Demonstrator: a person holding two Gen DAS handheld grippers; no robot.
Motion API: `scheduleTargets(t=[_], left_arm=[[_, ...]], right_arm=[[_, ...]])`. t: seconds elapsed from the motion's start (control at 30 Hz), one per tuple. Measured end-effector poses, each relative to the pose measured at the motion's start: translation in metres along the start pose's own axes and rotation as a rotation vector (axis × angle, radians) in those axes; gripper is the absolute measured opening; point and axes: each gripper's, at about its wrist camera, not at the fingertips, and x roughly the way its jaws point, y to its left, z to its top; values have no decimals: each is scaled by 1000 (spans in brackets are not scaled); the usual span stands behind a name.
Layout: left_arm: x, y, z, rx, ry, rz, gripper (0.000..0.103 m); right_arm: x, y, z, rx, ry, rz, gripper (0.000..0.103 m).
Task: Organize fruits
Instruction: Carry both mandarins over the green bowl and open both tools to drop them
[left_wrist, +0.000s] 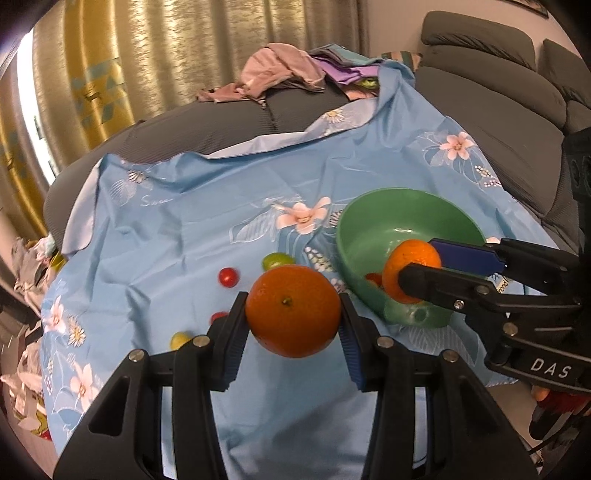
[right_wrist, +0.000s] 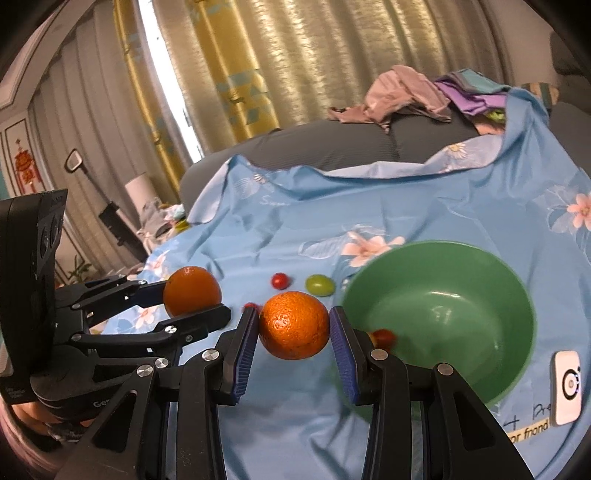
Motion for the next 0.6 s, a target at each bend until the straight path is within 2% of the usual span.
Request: scheduleTargets(t=[0.6], left_arm=[[66,-45,32,81,53,-98,46]], right_arm=[[9,-61,-8,78,11,-164,41]])
